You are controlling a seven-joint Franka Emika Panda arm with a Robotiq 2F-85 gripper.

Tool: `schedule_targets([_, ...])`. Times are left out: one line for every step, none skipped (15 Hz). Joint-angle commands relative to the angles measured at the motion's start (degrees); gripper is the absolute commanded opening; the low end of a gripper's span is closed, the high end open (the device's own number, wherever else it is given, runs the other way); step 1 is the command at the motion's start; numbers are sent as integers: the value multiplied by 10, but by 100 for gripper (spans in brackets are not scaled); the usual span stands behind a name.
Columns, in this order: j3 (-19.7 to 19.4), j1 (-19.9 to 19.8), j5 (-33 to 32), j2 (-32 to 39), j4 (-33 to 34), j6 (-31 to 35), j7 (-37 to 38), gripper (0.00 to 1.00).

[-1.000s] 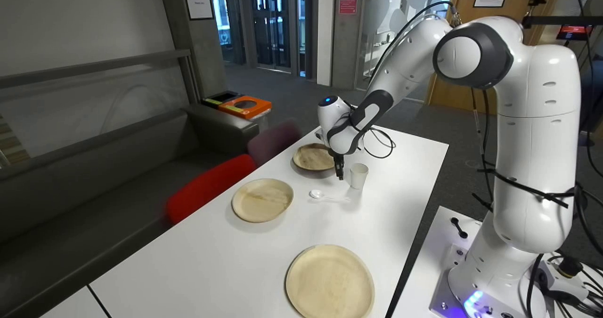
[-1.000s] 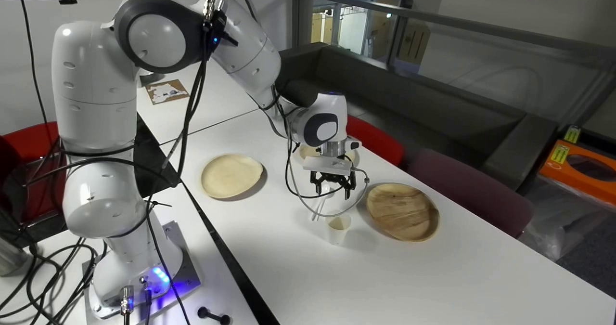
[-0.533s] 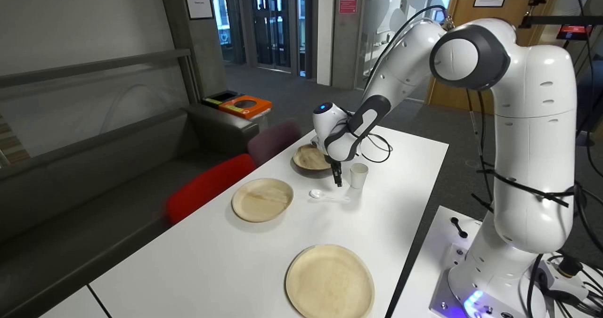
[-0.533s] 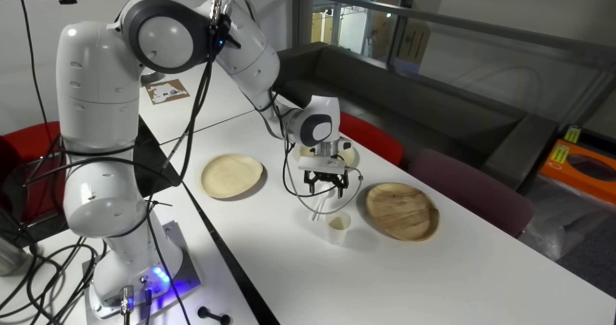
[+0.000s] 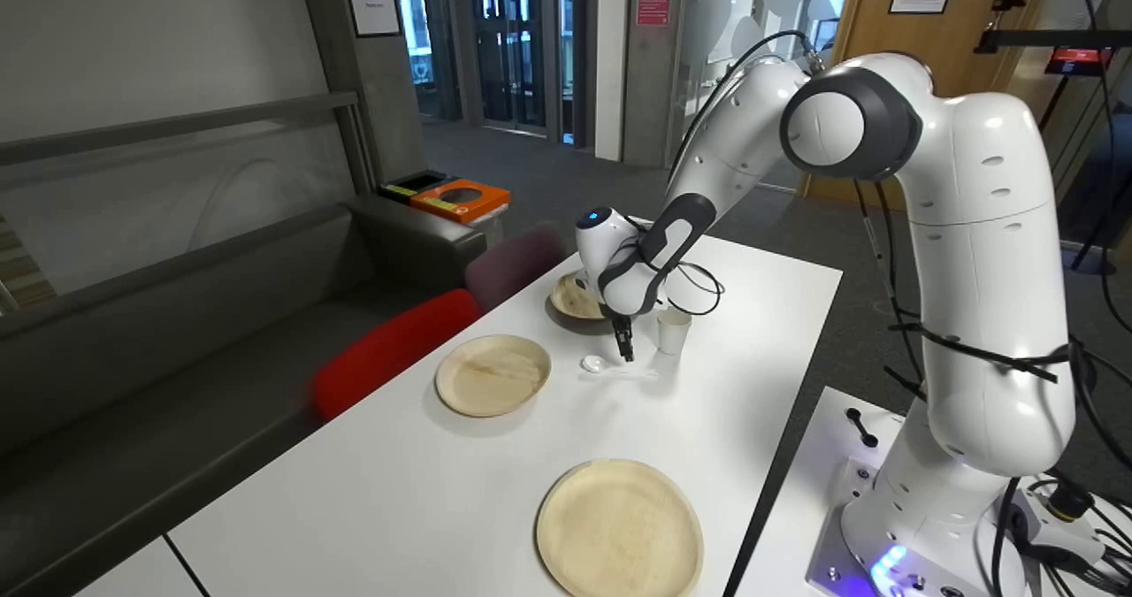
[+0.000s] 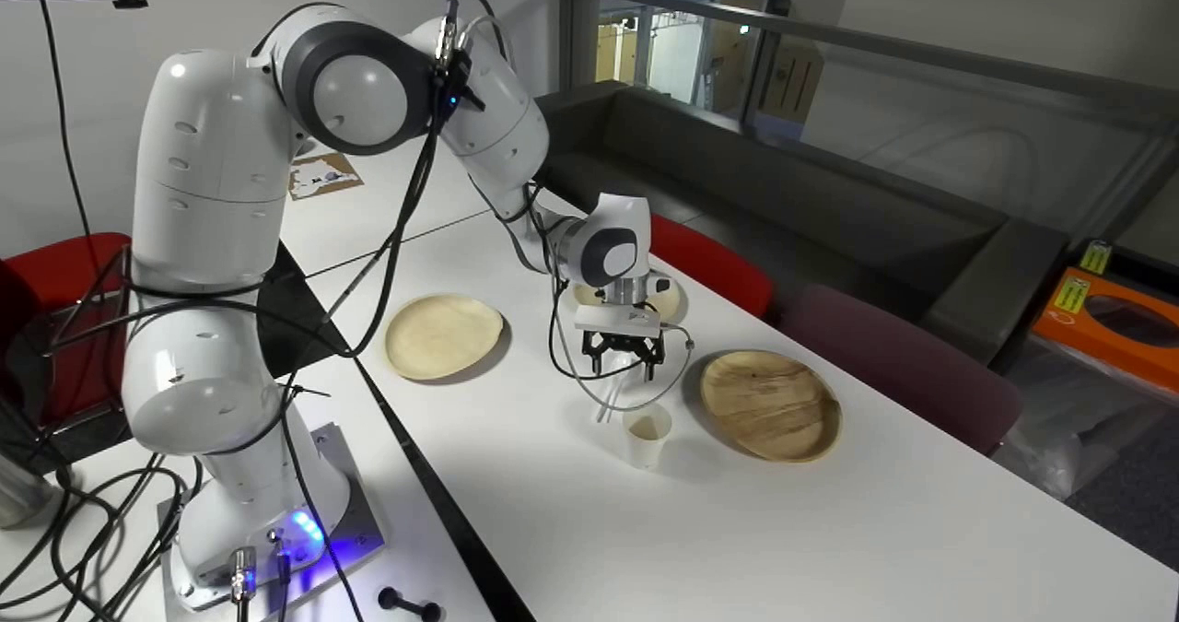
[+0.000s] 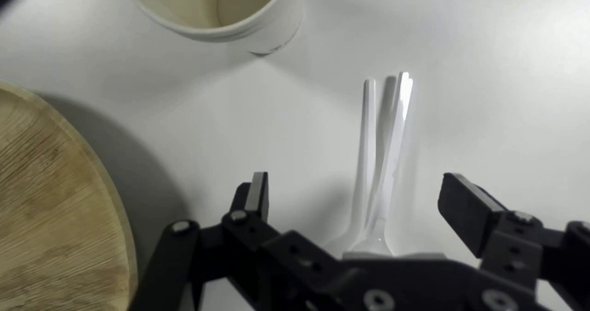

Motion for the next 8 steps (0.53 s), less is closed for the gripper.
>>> schedule_targets([8, -9, 0, 15, 16, 30, -1, 100])
schedule_targets([8, -11, 1, 17, 13, 48, 0, 100])
schedule_targets([8, -12, 1, 16, 9, 64, 0, 100])
schedule_targets([9, -14, 1, 12, -1, 85, -2, 100])
schedule_targets([10, -17, 4, 9, -8, 98, -6, 100])
schedule_targets([13, -21, 8, 6, -16, 112, -10, 100])
schedule_targets([16, -27, 15, 0, -27, 121, -15, 100])
schedule_targets([24, -36, 25, -5, -37, 128, -26, 100])
